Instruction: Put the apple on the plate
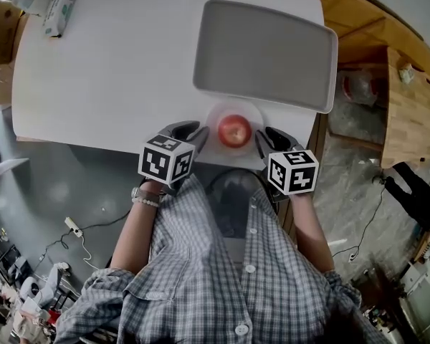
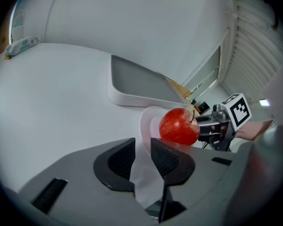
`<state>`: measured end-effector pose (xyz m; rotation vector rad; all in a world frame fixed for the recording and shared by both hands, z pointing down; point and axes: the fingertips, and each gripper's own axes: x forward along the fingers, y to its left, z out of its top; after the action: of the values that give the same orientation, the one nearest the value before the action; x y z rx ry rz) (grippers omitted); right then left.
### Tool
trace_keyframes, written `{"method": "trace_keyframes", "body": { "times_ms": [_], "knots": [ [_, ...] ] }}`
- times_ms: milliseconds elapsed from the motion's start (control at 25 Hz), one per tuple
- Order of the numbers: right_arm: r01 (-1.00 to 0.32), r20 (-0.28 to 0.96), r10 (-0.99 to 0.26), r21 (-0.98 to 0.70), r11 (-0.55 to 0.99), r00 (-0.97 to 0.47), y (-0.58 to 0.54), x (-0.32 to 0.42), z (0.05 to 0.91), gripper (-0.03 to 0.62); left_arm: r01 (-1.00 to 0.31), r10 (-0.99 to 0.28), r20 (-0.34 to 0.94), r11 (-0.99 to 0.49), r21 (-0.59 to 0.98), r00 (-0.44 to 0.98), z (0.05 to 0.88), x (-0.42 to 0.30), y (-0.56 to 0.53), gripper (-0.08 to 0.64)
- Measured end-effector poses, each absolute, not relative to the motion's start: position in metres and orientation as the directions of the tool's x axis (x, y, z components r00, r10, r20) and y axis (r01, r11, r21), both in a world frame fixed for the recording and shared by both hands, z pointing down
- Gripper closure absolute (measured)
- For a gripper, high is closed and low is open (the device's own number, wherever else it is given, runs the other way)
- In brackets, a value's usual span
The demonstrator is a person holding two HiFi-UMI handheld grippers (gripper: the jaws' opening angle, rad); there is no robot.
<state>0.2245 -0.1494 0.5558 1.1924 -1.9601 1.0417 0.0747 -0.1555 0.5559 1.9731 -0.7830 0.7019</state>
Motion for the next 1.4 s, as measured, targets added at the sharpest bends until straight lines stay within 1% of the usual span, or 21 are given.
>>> {"method": "trace_keyframes", "body": {
  "times_ms": [280, 680, 880, 1240, 1400],
  "knots": [
    [-0.89, 0.794, -0.405, -0.375, 0.261, -0.453, -0.149, 0.223, 0.558, 0.506, -0.759, -0.236, 0.741, -0.394, 0.518, 0.629, 0.563, 0.079, -0.157, 0.474],
    [-0.875, 0.803, -0.363, -0.381, 0.298, -0.473, -0.147, 0.22, 0.558, 0.508, -0.744, -0.2, 0.747, -0.422, 0.518, 0.634, 0.564, 0.086, -0.156, 0.476],
    [-0.874, 0.804, -0.344, -0.43, 0.226, -0.485, -0.146, 0.221, 0.559, 0.511, -0.732, -0.189, 0.747, -0.45, 0.511, 0.637, 0.564, 0.085, -0.156, 0.476],
    [-0.875, 0.81, -0.331, -0.462, 0.147, -0.484, -0.146, 0.221, 0.561, 0.522, -0.749, -0.209, 0.729, -0.325, 0.577, 0.652, 0.565, 0.082, -0.161, 0.498],
    [-0.869, 0.813, -0.317, -0.485, 0.096, -0.488, -0.145, 0.222, 0.559, 0.529, -0.755, -0.208, 0.734, -0.316, 0.575, 0.646, 0.563, 0.082, -0.163, 0.505]
  ]
}}
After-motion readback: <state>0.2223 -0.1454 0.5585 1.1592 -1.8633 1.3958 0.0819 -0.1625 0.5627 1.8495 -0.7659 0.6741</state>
